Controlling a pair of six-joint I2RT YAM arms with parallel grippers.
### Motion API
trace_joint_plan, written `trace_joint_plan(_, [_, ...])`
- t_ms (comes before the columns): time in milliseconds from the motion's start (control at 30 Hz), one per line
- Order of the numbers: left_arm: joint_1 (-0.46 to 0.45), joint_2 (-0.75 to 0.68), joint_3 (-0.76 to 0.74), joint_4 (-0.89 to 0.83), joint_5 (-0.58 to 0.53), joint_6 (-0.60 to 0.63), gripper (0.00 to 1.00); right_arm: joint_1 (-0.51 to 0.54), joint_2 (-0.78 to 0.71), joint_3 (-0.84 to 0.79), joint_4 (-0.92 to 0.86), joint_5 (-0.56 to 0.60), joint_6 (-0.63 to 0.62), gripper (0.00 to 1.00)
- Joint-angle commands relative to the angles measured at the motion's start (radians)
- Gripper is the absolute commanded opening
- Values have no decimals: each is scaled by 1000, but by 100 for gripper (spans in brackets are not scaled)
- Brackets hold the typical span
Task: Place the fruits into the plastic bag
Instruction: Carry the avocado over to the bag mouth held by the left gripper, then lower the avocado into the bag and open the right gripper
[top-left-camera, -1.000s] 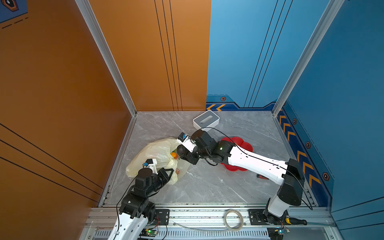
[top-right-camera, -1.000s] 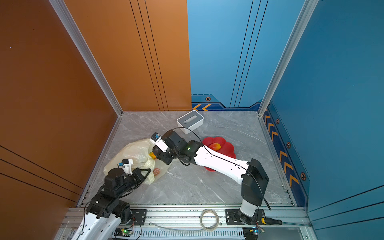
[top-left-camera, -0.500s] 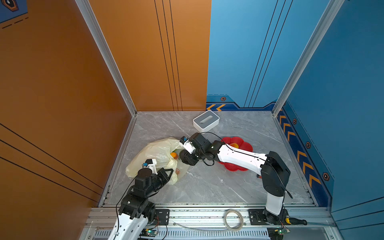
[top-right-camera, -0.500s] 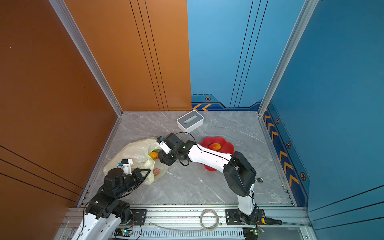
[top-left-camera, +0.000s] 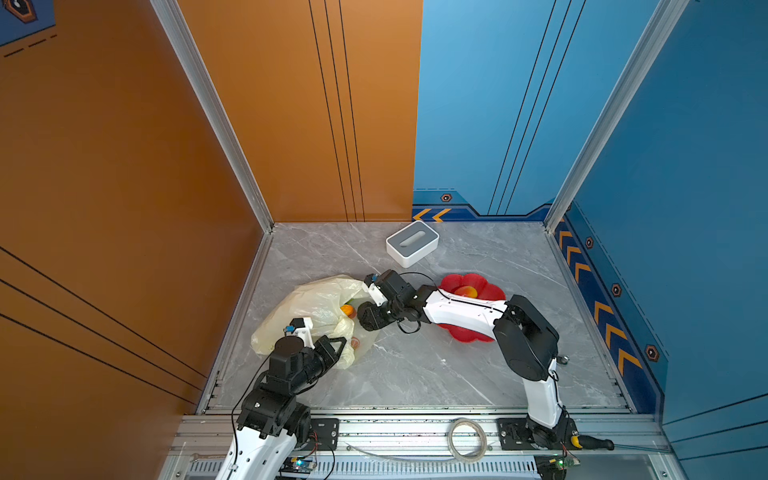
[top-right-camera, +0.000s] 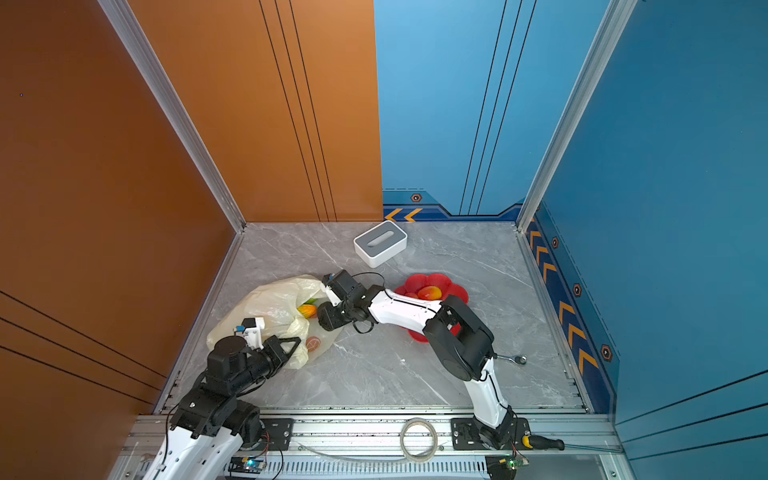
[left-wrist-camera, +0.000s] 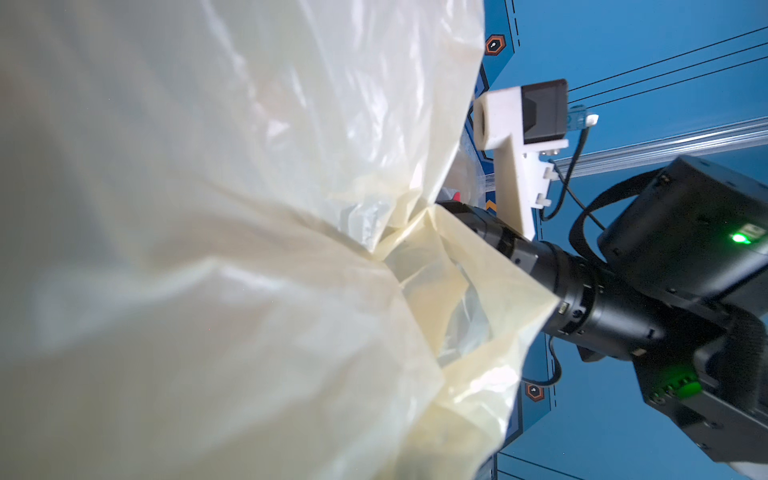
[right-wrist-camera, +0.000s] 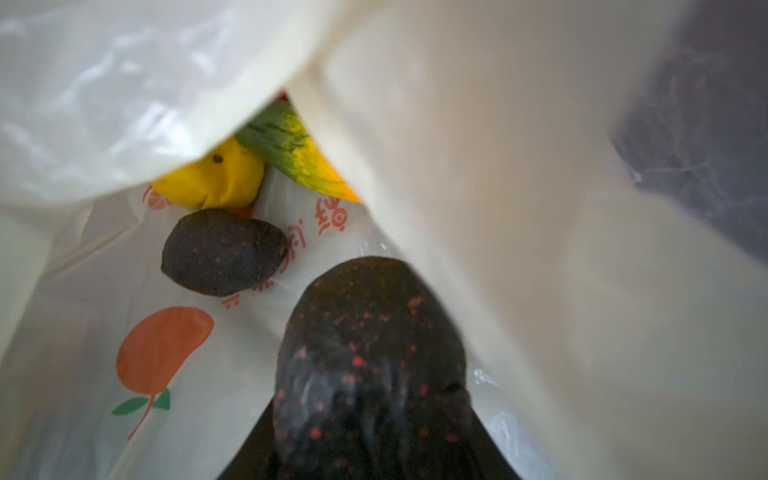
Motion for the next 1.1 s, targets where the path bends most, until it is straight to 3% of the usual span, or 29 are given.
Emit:
trace_joint_plan(0, [10, -8, 35, 0, 19, 9, 0, -9, 31, 21, 67, 24, 146, 26])
trace_joint_plan(267, [10, -5, 34, 6, 27, 6, 0, -13, 83, 39, 126, 118, 294, 26])
trace_joint_plan(400, [10, 0, 30, 14, 33, 5, 0, -14, 89, 40, 150, 152, 335, 32])
trace_joint_plan(733, [10, 6, 18, 31, 36, 0, 0, -34, 101, 36, 232, 139, 410, 44])
trace_joint_plan(1067, [10, -2, 15, 28, 38, -4, 0, -53, 130, 48, 287, 150, 460, 47])
